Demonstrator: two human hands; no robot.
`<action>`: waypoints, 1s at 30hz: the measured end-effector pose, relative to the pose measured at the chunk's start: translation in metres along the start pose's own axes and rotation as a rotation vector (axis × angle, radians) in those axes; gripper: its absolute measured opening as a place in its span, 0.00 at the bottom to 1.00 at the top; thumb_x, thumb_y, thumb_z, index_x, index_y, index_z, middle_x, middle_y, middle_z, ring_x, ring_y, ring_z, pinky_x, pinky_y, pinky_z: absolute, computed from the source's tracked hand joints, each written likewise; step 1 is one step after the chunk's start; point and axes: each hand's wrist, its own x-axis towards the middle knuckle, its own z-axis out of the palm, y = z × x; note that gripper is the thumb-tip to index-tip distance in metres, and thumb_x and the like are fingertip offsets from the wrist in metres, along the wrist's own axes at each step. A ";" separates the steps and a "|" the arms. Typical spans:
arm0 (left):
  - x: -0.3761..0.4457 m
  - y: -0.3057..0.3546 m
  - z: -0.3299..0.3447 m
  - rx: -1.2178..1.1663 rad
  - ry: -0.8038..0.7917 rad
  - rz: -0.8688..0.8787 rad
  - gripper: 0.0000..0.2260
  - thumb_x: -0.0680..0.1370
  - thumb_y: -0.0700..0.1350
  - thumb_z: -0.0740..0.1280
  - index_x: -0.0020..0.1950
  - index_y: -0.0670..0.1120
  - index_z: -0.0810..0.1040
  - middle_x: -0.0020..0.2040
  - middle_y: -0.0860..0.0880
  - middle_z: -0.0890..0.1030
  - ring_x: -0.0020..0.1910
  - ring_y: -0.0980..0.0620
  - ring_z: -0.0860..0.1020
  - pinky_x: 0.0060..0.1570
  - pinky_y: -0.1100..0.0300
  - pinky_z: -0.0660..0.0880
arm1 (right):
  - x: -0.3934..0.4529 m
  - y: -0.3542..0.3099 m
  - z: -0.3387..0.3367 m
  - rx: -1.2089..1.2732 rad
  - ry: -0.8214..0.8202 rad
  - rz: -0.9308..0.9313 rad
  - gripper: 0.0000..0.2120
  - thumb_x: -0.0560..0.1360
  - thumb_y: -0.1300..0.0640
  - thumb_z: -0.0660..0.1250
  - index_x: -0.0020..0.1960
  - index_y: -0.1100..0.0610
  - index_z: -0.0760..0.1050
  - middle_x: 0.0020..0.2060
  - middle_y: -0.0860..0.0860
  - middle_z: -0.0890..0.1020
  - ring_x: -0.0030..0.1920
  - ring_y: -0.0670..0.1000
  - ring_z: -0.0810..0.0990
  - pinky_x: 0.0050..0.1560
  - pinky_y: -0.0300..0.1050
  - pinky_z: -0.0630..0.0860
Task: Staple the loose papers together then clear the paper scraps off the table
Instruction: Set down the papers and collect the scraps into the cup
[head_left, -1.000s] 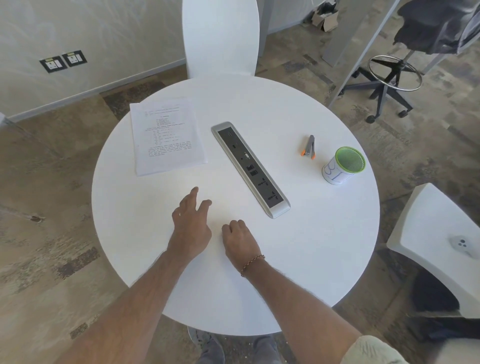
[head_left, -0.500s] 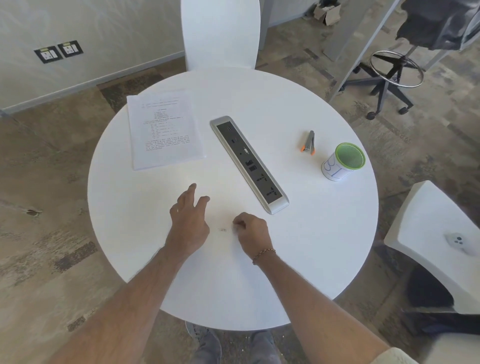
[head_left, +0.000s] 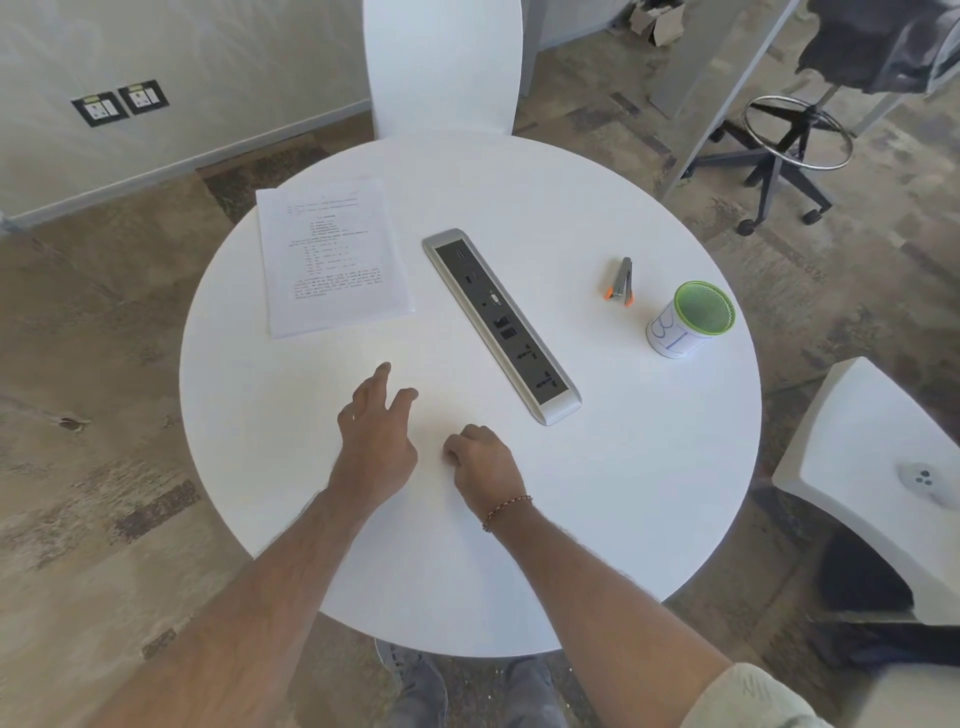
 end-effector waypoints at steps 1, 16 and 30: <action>0.000 0.000 0.000 0.000 -0.002 -0.001 0.28 0.70 0.29 0.62 0.70 0.44 0.74 0.80 0.39 0.58 0.76 0.39 0.59 0.68 0.40 0.63 | 0.001 0.000 0.000 -0.019 0.004 -0.013 0.07 0.70 0.71 0.63 0.41 0.64 0.78 0.36 0.58 0.76 0.40 0.60 0.75 0.34 0.52 0.76; -0.001 0.002 0.001 0.001 0.002 0.004 0.28 0.70 0.28 0.62 0.70 0.44 0.74 0.80 0.39 0.58 0.76 0.39 0.60 0.68 0.41 0.63 | -0.004 -0.008 -0.011 -0.455 0.029 -0.323 0.10 0.53 0.69 0.57 0.29 0.57 0.71 0.27 0.51 0.71 0.29 0.51 0.70 0.27 0.39 0.65; -0.002 0.002 0.000 -0.010 0.004 0.002 0.27 0.71 0.29 0.61 0.69 0.44 0.74 0.80 0.39 0.57 0.77 0.40 0.58 0.69 0.41 0.62 | 0.000 0.011 -0.007 0.111 0.020 0.045 0.09 0.74 0.69 0.61 0.49 0.62 0.78 0.42 0.57 0.78 0.44 0.58 0.75 0.41 0.47 0.71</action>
